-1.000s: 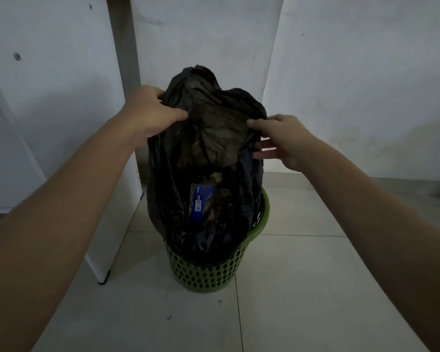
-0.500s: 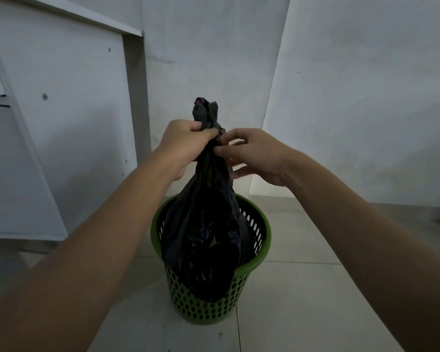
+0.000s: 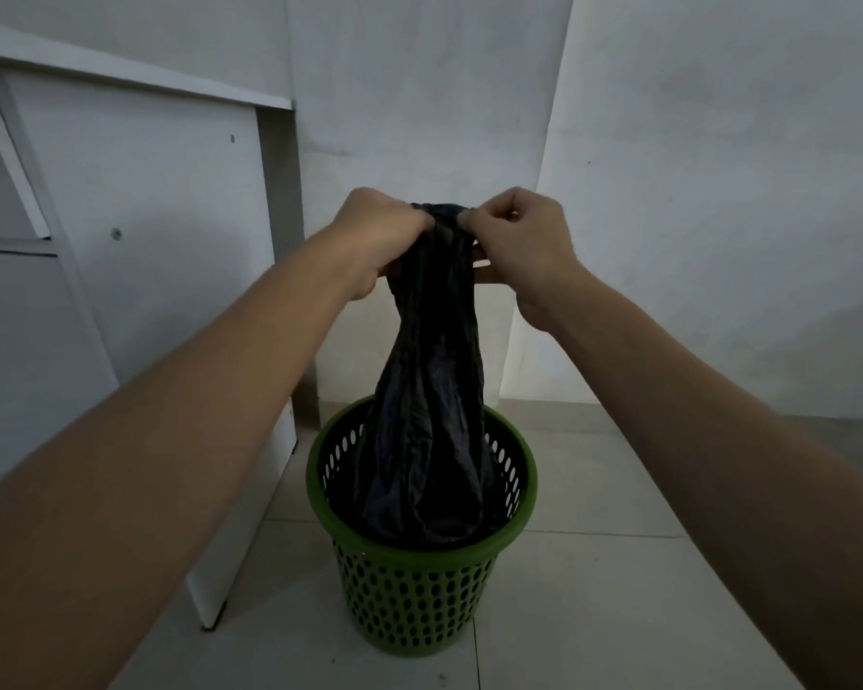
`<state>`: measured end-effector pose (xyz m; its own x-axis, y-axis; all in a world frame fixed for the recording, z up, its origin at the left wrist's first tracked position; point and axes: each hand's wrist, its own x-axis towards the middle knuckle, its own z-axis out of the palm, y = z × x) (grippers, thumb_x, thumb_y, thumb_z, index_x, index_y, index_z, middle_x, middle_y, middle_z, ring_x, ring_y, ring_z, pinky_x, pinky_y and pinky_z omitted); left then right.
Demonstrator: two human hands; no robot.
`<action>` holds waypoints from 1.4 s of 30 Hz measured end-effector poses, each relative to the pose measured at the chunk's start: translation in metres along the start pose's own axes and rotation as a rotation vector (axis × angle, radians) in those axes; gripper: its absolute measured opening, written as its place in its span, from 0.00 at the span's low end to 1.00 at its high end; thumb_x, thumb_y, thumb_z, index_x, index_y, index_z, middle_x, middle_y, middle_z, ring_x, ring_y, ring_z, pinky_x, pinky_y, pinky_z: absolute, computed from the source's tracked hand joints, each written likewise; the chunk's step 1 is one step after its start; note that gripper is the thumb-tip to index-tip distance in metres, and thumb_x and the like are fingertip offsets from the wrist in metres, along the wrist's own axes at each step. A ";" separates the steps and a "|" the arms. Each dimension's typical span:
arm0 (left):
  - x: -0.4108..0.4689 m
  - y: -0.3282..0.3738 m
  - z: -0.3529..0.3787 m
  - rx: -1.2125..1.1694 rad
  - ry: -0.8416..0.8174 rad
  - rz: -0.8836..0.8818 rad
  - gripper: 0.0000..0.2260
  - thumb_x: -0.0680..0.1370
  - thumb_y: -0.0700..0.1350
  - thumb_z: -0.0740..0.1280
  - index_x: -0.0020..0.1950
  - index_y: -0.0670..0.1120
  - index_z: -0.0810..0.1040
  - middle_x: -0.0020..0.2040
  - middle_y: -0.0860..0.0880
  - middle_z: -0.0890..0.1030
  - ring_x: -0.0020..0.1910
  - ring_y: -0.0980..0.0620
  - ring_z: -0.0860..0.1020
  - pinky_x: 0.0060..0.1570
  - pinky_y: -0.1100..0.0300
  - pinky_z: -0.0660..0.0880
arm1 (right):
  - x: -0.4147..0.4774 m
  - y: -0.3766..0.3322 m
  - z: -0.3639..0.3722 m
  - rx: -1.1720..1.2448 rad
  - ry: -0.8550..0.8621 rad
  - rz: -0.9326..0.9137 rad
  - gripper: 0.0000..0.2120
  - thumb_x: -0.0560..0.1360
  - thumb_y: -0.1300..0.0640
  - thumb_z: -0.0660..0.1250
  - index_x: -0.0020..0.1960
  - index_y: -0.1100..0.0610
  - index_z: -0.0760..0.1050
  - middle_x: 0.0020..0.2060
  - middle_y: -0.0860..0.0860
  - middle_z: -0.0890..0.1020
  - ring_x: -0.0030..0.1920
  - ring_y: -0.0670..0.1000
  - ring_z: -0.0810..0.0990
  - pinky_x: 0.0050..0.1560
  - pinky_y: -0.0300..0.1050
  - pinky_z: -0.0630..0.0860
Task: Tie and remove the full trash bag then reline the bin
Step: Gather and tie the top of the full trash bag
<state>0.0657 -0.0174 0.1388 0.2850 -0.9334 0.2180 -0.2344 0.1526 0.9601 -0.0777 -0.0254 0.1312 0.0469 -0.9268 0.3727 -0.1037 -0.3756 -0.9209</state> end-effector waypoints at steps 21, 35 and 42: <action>0.014 0.015 -0.012 -0.045 -0.007 -0.068 0.09 0.73 0.29 0.69 0.52 0.37 0.82 0.46 0.43 0.84 0.38 0.52 0.83 0.32 0.65 0.79 | -0.007 0.002 0.001 0.126 -0.149 0.023 0.17 0.70 0.63 0.78 0.55 0.59 0.75 0.50 0.56 0.82 0.45 0.52 0.83 0.48 0.49 0.84; 0.020 0.027 -0.019 0.074 -0.114 -0.032 0.11 0.72 0.30 0.72 0.44 0.46 0.82 0.43 0.47 0.84 0.42 0.53 0.83 0.40 0.63 0.82 | 0.002 -0.006 0.016 -0.132 -0.159 0.007 0.08 0.70 0.57 0.77 0.48 0.54 0.81 0.46 0.54 0.85 0.44 0.55 0.86 0.37 0.47 0.84; 0.030 0.016 -0.023 0.106 0.065 0.039 0.15 0.68 0.28 0.73 0.39 0.49 0.84 0.45 0.47 0.85 0.47 0.52 0.84 0.48 0.62 0.82 | -0.049 0.040 -0.002 -0.781 -0.923 0.563 0.34 0.70 0.42 0.76 0.70 0.56 0.71 0.59 0.55 0.82 0.50 0.58 0.85 0.52 0.58 0.83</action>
<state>0.0924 -0.0359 0.1645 0.3326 -0.9038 0.2693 -0.3421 0.1505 0.9275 -0.0862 0.0047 0.0763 0.4292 -0.7291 -0.5330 -0.8544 -0.1365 -0.5013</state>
